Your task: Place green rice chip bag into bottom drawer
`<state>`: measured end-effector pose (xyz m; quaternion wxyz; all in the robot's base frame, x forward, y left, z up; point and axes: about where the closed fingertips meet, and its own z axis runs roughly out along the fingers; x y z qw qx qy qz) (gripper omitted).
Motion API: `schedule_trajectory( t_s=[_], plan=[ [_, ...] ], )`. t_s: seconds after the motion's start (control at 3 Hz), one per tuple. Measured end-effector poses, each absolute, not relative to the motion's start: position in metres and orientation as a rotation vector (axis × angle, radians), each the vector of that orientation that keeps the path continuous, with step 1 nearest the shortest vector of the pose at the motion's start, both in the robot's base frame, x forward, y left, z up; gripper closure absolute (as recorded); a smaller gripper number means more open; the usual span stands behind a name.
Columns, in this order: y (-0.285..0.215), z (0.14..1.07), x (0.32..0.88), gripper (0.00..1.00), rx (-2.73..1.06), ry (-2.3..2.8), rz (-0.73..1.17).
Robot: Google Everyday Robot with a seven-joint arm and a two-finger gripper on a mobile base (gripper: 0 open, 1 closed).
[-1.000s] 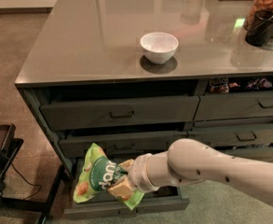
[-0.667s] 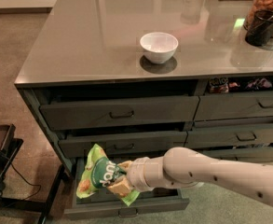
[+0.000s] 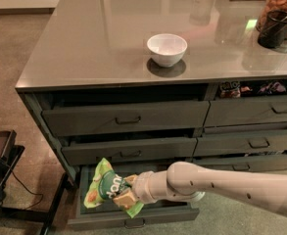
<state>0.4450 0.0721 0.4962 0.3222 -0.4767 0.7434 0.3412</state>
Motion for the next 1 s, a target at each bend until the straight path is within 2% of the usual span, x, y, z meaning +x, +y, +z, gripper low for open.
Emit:
schedule_trajectory(
  t_s=[1.0],
  plan=[
    [0.065,0.449,0.454,1.00,-1.453,1.946,0.793]
  ],
)
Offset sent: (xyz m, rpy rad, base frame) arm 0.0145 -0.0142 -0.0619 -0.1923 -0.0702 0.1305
